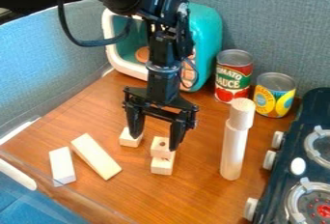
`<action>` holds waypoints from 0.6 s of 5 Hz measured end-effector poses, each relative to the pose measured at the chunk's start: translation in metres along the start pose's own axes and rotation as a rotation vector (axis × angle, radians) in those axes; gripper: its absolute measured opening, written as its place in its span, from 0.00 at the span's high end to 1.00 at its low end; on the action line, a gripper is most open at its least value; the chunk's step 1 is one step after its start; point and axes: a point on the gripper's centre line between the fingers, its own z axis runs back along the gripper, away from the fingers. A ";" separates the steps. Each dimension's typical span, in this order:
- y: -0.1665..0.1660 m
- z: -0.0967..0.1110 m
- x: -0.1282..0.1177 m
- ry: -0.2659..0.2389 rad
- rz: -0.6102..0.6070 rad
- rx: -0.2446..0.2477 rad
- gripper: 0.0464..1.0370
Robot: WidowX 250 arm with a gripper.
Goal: Put the cube on the top of the other cube with a hole
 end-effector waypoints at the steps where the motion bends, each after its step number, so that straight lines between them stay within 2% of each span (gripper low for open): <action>1: 0.000 -0.010 -0.002 0.035 -0.002 0.006 0.04; 2: 0.028 -0.017 0.015 0.067 0.063 0.007 0.04; 3: 0.060 -0.019 0.029 0.077 0.150 -0.024 0.04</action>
